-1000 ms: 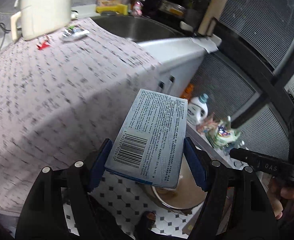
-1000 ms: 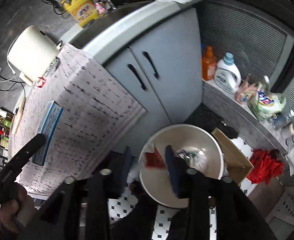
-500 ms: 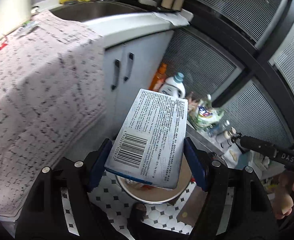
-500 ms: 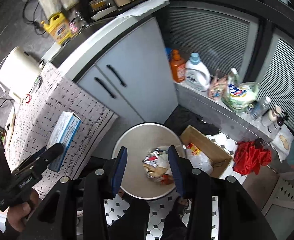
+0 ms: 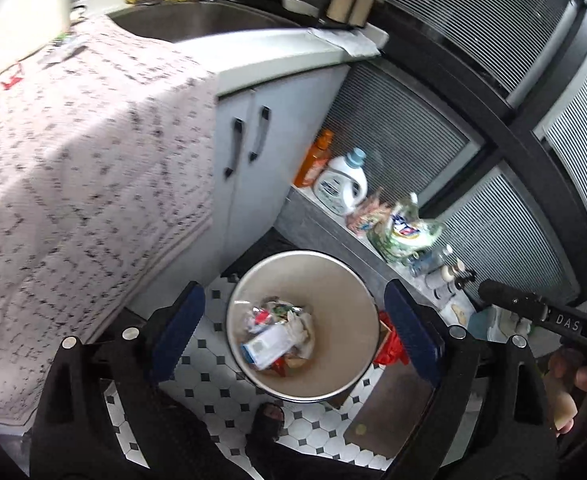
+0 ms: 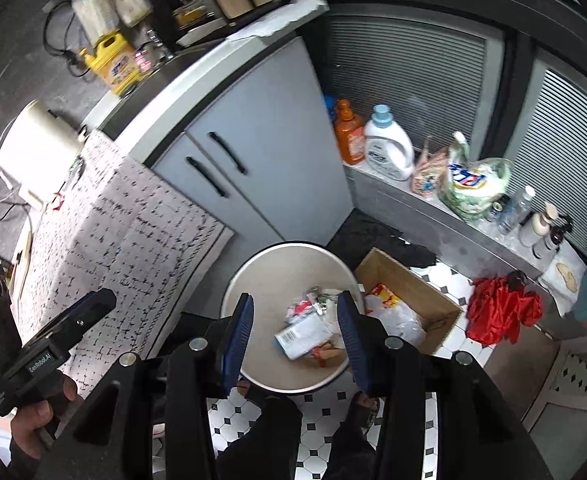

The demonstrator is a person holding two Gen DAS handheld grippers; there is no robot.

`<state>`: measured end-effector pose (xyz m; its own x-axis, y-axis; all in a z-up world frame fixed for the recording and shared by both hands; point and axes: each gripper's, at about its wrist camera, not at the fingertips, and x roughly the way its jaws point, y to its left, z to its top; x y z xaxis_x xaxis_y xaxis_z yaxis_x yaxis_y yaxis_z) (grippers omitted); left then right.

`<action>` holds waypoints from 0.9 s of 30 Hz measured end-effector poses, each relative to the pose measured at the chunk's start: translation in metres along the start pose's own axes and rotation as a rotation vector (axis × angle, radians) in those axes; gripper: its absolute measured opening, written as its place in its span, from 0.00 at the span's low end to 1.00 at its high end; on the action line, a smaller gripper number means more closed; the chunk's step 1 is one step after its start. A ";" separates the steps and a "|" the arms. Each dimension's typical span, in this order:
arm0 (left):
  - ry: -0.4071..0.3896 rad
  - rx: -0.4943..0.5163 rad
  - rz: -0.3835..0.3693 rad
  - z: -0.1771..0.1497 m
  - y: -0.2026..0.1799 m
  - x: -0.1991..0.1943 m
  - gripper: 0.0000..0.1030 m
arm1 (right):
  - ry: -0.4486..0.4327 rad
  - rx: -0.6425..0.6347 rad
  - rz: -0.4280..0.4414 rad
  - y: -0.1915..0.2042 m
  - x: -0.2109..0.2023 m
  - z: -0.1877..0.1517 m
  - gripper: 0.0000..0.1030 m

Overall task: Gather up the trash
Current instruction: 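Carry the box and red wrapper over the white bin and open both tools, then move both tools back over the counter toward the last wrappers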

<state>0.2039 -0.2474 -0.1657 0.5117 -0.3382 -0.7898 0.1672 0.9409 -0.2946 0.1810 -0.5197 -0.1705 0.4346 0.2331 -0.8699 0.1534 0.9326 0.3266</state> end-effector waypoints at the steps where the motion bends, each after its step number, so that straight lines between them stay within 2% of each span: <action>1: -0.009 -0.008 0.010 0.001 0.004 -0.005 0.88 | 0.000 -0.009 0.009 0.006 0.001 0.000 0.45; 9: -0.096 -0.082 0.112 0.001 0.042 -0.056 0.93 | -0.022 -0.115 0.089 0.059 0.004 0.009 0.65; 11: -0.121 -0.098 0.146 0.002 0.051 -0.072 0.94 | -0.033 -0.152 0.108 0.076 0.004 0.011 0.76; 17: -0.192 -0.156 0.238 0.001 0.088 -0.117 0.94 | -0.071 -0.264 0.174 0.138 0.009 0.019 0.90; 22: -0.250 -0.228 0.301 0.004 0.131 -0.144 0.94 | -0.090 -0.306 0.225 0.189 0.016 0.027 0.92; 27: -0.281 -0.262 0.328 0.018 0.169 -0.160 0.94 | -0.086 -0.328 0.238 0.228 0.029 0.037 0.92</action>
<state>0.1654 -0.0338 -0.0799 0.7146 0.0269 -0.6990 -0.2396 0.9482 -0.2085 0.2612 -0.3102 -0.1071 0.4984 0.4420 -0.7459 -0.2452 0.8970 0.3677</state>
